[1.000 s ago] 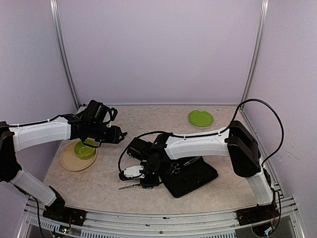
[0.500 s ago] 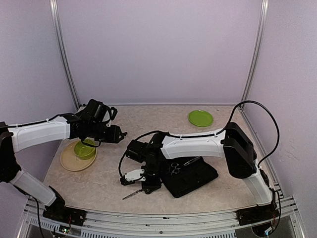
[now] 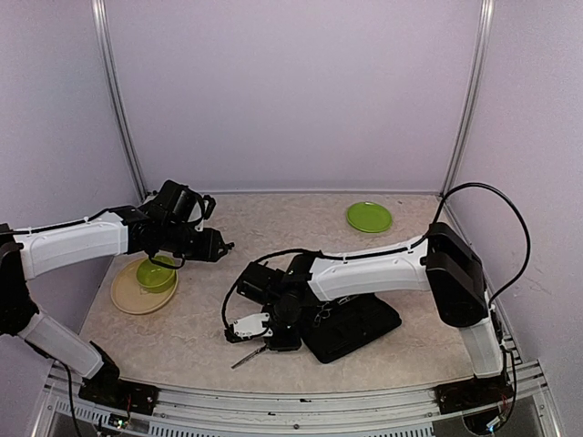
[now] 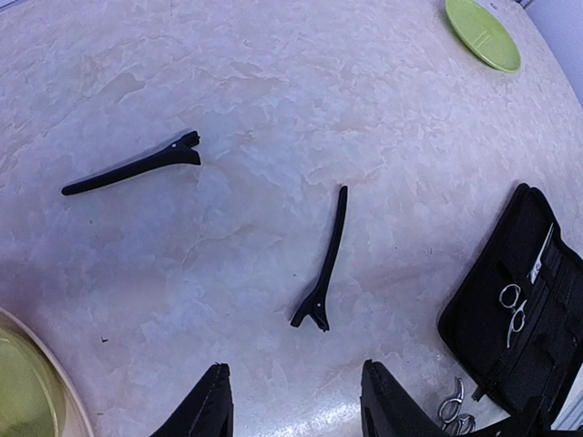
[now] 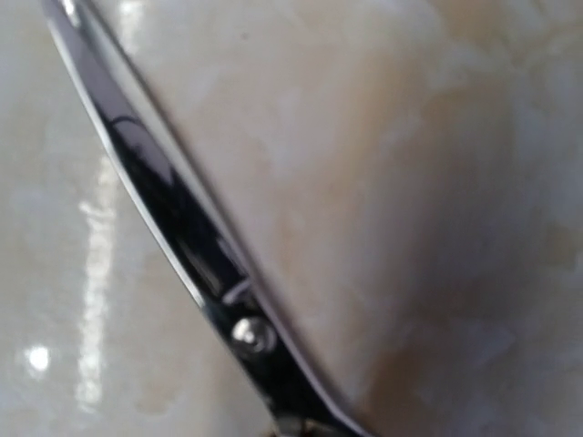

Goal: Sort the hair-cutting tools

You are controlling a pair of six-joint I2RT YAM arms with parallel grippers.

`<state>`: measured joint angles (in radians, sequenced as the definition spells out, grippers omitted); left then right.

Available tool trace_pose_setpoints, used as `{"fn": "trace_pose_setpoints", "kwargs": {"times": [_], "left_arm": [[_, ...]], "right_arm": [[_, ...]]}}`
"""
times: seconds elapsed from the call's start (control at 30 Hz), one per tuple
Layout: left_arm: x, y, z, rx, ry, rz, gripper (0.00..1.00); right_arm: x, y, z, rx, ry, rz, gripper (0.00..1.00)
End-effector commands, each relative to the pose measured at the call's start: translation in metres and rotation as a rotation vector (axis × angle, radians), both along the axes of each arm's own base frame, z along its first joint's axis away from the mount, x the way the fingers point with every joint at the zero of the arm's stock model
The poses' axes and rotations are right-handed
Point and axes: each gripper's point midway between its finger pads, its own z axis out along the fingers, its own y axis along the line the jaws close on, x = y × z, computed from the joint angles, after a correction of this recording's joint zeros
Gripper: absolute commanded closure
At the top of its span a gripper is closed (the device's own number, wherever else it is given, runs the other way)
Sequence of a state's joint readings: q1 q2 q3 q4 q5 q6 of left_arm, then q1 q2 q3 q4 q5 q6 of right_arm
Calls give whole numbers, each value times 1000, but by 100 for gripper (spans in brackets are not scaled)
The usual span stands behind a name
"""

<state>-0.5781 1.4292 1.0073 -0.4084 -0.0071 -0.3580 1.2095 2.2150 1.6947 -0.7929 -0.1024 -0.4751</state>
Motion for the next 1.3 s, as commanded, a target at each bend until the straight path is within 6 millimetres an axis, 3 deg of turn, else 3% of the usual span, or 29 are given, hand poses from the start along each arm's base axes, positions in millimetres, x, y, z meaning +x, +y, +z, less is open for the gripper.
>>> {"fn": "trace_pose_setpoints", "kwargs": {"times": [0.0,0.23,0.4,0.5,0.67,0.77,0.87,1.1,1.27], "left_arm": [[8,2,17,-1,-40,8,53],[12,4,18,21,-44,17,53],[14,4,17,22,-39,20,53],[13,1,13,9,-24,14,53],[6,-17,0,-8,12,-30,54],[-4,-39,-11,16,29,-112,59],[-20,-65,-31,48,75,-210,62],[-55,-110,-74,59,175,-354,78],[-69,-128,-88,23,229,-400,95]], "right_arm": [[-3,-18,-16,-87,-26,1,100],[14,7,59,88,-131,5,100],[18,2,83,139,-145,-1,100],[31,-8,92,148,-170,-19,100],[82,-55,92,144,-258,-104,100],[121,-94,88,119,-332,-189,100],[148,-132,82,91,-333,-276,100],[177,-199,66,23,-404,-346,100],[178,-212,55,-2,-408,-343,100]]}}
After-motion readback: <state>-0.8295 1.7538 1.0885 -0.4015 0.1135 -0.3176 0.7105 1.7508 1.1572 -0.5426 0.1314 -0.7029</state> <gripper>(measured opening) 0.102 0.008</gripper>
